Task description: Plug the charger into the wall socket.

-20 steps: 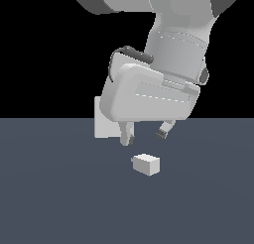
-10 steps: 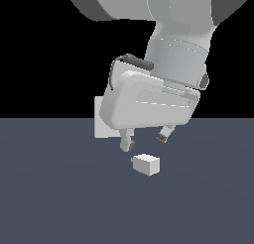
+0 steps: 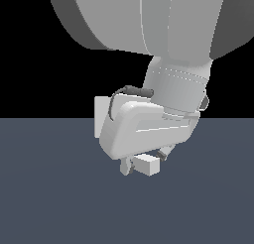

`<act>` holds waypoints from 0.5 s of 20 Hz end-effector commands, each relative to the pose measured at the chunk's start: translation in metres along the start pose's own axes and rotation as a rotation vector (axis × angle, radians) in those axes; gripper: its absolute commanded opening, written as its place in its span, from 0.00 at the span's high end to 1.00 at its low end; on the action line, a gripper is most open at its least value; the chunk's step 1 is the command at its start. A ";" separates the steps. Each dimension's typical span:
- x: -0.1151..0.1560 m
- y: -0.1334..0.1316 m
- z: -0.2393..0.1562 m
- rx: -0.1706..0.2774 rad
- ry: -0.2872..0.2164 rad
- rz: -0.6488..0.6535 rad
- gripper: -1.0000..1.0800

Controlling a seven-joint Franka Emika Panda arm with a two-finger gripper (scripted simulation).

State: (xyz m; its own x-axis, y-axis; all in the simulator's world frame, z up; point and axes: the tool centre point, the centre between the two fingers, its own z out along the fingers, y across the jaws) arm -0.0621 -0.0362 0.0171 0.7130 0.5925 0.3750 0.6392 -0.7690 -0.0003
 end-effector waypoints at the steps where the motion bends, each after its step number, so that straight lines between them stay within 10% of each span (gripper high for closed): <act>1: -0.002 0.000 0.004 -0.001 0.000 -0.001 0.04; 3: -0.002 0.000 0.005 -0.001 0.000 -0.001 0.04; 4: -0.002 0.000 0.005 -0.001 0.000 -0.001 1.00; 10: -0.002 0.000 0.005 -0.001 0.000 -0.001 1.00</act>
State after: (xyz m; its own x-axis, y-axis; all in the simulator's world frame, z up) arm -0.0620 -0.0340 0.0121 0.7099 0.5956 0.3759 0.6428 -0.7661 0.0000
